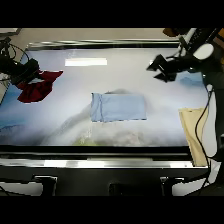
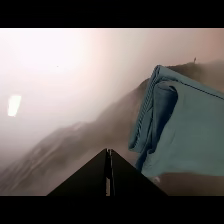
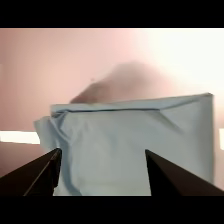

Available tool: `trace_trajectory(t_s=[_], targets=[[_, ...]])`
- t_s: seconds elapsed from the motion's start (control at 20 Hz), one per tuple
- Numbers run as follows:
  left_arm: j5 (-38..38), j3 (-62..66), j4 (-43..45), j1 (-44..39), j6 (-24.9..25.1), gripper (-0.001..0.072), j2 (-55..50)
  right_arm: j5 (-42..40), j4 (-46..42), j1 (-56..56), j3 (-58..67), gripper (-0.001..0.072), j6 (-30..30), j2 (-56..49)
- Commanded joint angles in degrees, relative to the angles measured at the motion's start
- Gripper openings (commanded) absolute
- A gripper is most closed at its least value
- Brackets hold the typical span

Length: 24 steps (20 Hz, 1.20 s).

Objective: Fold the clothes and pants, and hang the long-sleeved shirts on hangers.

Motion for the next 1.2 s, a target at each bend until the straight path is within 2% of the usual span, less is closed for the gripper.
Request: trace_trajectory(t_s=[0.0, 0.25, 0.55, 0.6, 0.65, 0.7, 0.75, 0.8, 0.9, 0.95, 1.15], targets=[[0.1, 0.0, 0.0, 0.0, 0.1, 0.0030, 0.0, 2.6, 5.8, -8.1, -12.0, 0.0605, -8.6, -0.3], [0.2, 0.0, 0.0, 0.0, 0.1, 0.0031, 0.0, -4.5, 11.5, -6.4, -26.0, 0.0598, -16.0, -3.0], [0.7, 0.0, 0.0, 0.0, 0.1, 0.0031, -0.2, -8.5, 11.8, -0.2, -27.1, 0.0546, -16.7, -8.7], [0.7, 0.0, 0.0, 0.0, 0.2, 0.0031, -0.2, -9.5, 12.0, 0.9, -27.1, 0.0509, -16.7, -9.1], [0.7, 0.0, 0.0, 0.0, 0.6, 0.0031, -0.3, -10.4, 12.4, 1.8, -27.1, 0.0438, -16.7, -9.2], [0.7, 0.0, 0.0, 0.0, 1.4, 0.0031, -0.3, -11.0, 12.7, 2.5, -27.0, 0.0337, -16.7, -9.2], [0.7, 0.0, 0.1, 0.0, 1.6, 0.0031, -0.3, -11.2, 13.7, 2.9, -27.0, 0.0128, -16.7, -9.2], [0.7, 0.0, 0.1, 0.0, 1.6, 0.0031, -0.3, -11.2, 15.3, 3.1, -27.0, 0.0032, -16.7, -9.0], [0.7, 0.0, 0.0, 0.0, 1.6, 0.0031, -0.3, -11.3, 16.9, 3.1, -25.9, 0.0031, -16.1, -7.6], [0.7, 0.0, 0.0, 0.0, 1.6, 0.0031, -0.3, -11.2, 16.5, 2.9, -24.5, 0.0031, -14.0, -6.6], [0.5, 0.0, 0.0, 0.0, 1.6, 0.0031, -0.3, -12.3, 11.0, -1.1, -16.2, 0.0031, -1.3, -1.4]])
